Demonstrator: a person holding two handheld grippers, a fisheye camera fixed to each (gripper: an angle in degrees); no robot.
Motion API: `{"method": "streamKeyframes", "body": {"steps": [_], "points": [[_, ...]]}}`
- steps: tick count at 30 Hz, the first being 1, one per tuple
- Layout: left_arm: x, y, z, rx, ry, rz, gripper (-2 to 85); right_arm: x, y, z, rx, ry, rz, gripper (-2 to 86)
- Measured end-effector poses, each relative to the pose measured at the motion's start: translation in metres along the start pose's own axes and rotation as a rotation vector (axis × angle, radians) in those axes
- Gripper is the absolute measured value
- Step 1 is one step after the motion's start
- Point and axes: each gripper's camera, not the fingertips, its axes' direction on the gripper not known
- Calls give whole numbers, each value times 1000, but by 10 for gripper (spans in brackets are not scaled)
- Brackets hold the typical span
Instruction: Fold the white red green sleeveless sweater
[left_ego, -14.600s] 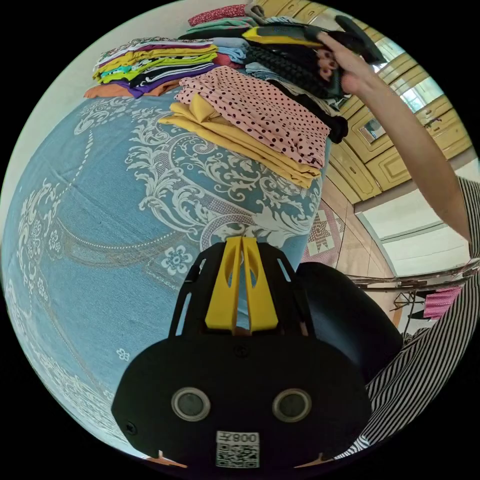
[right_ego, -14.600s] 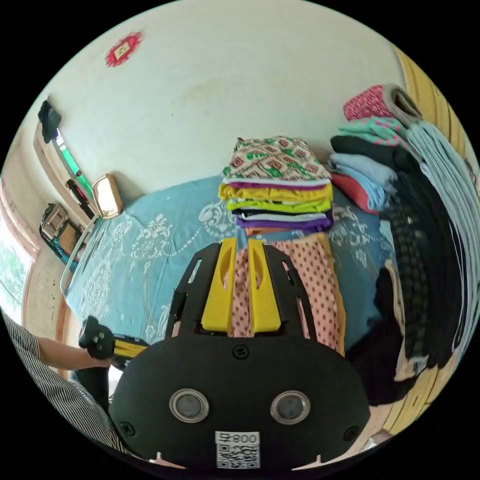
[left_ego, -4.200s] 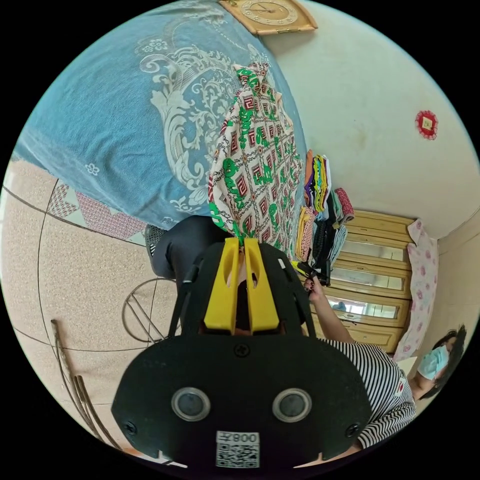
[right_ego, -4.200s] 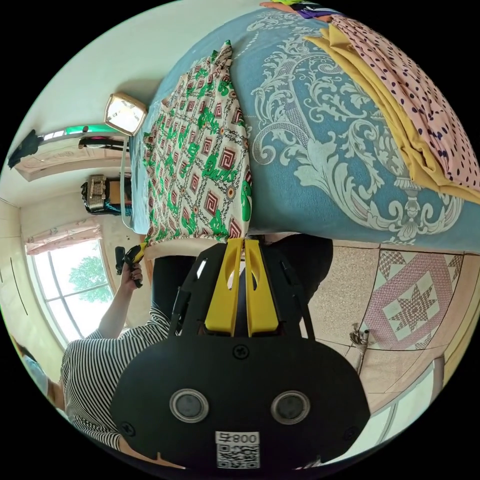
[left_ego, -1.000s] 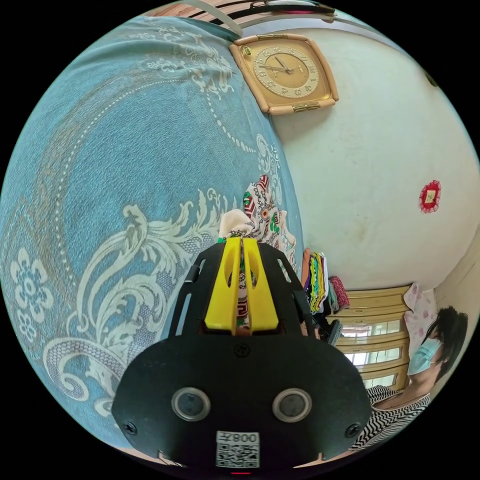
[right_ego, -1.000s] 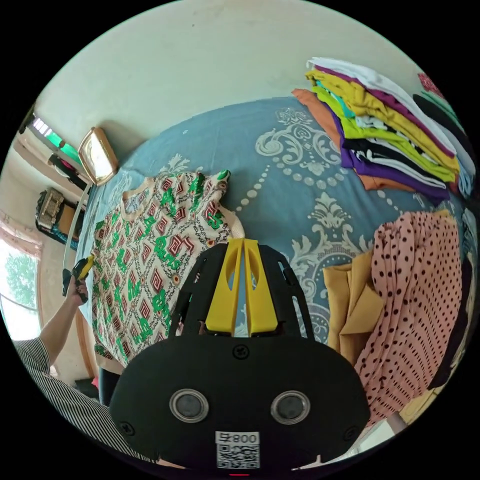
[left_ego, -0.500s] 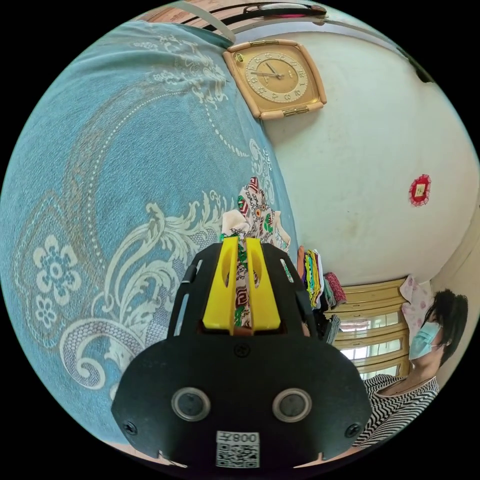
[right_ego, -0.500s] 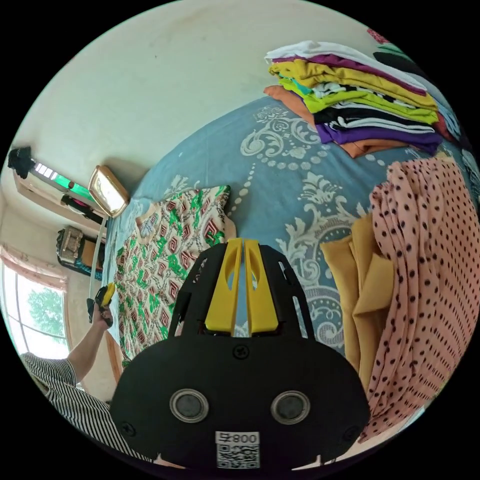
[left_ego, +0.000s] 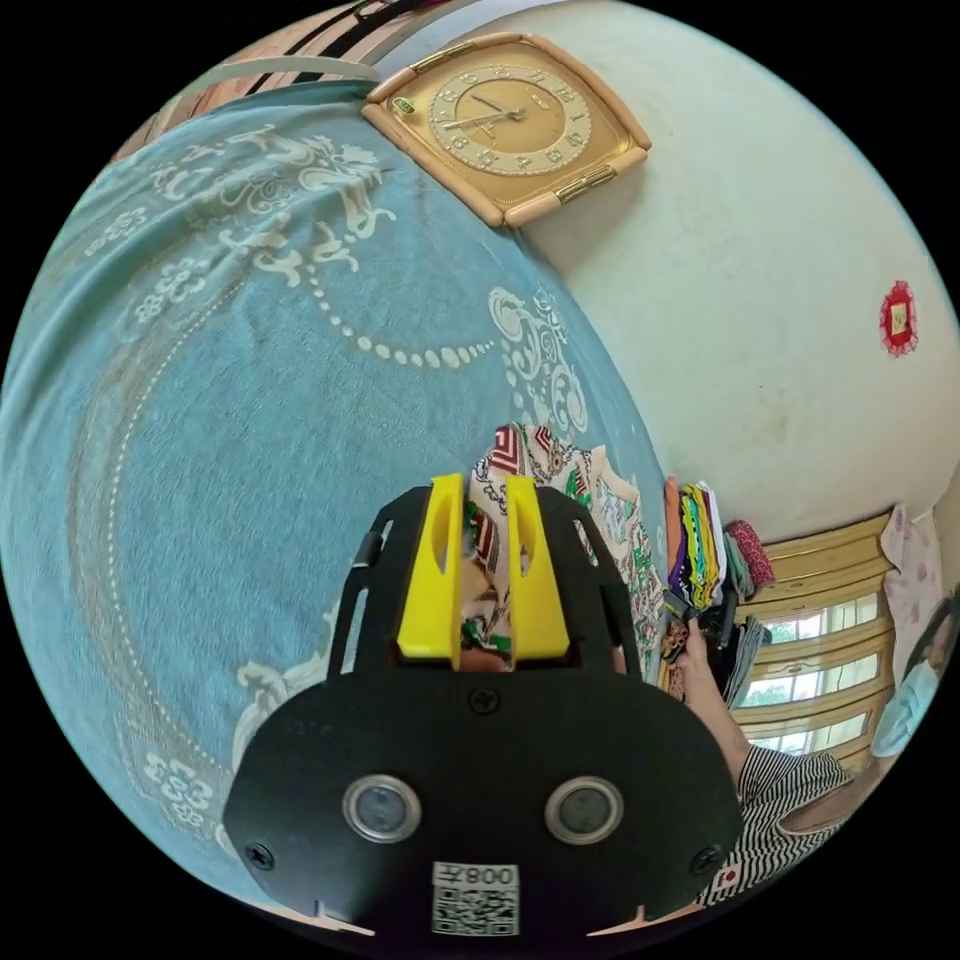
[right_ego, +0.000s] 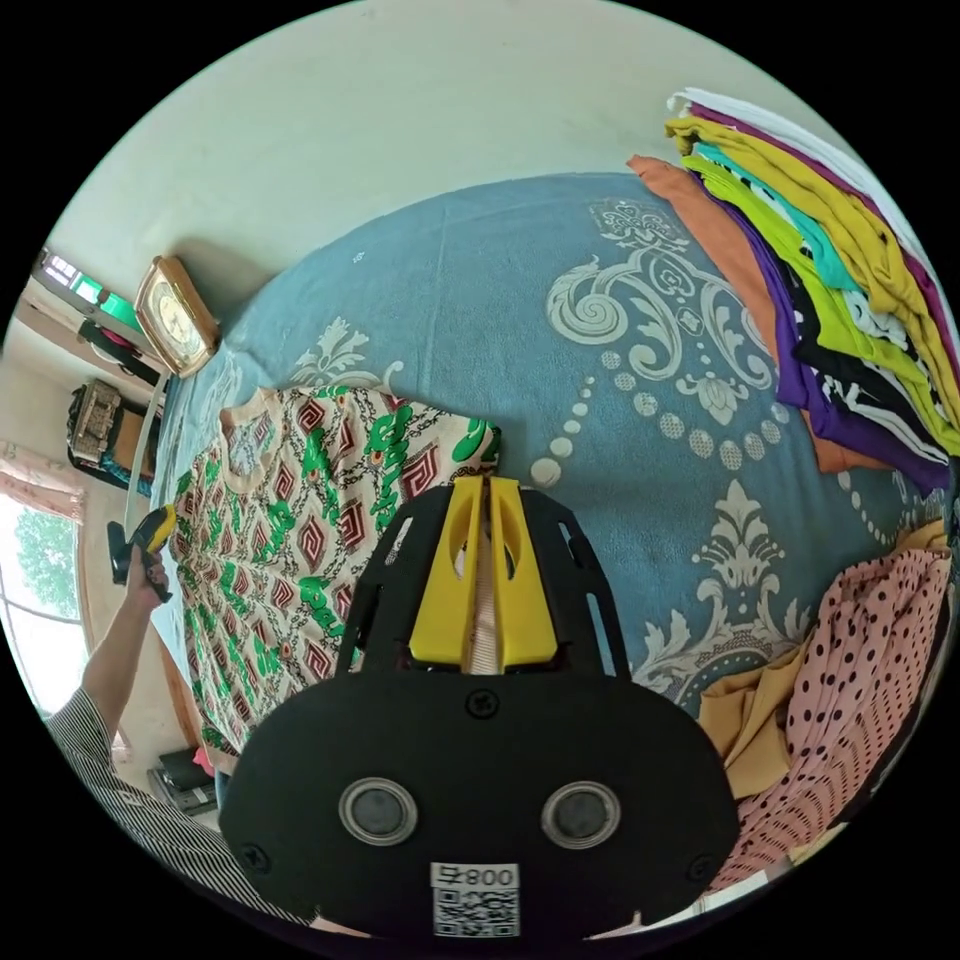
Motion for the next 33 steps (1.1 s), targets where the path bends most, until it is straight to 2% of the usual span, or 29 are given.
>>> {"method": "streamKeyframes", "body": {"steps": [2, 3, 8, 10, 12, 15, 18, 21, 23, 25, 26, 29, 32, 33], "points": [[16, -3, 2, -16, -55, 17, 36, -13, -1, -7, 3, 21, -21, 6], [33, -2, -8, 32, -117, 62, 30, -18, 0, -12, 20, 36, -31, 5], [104, 4, -45, 145, -282, 333, 25, -75, 6, -61, 198, 316, -191, 3], [118, 4, -39, 106, -349, 391, 30, -80, 1, -52, 171, 356, -189, 2], [121, 1, -28, 30, -406, 352, 44, -74, -8, -34, 92, 385, -125, 1], [119, 7, -40, 75, -357, 290, 62, -62, -9, -21, 39, 374, -24, -3], [109, 12, -46, 51, -279, 260, 76, -61, -1, -29, 88, 330, -15, -4], [100, 13, -31, -54, -312, 198, 65, -66, 6, -34, 96, 222, -22, -4], [108, 16, -37, -16, -364, 197, 45, -81, 13, -33, 89, 182, -73, -4], [135, 25, -49, 71, -445, 287, 34, -94, 18, -27, 64, 204, -121, -4], [159, 35, -53, 109, -503, 399, 31, -101, 21, -21, 50, 227, -147, -4], [193, 56, -33, -13, -576, 617, 37, -108, 24, -3, -7, 278, -169, -4], [196, 59, -29, -33, -643, 628, 53, -106, 25, 3, -13, 261, -145, -4], [193, 53, -35, -8, -604, 588, 63, -106, 25, 2, -12, 258, -142, -4]]}}
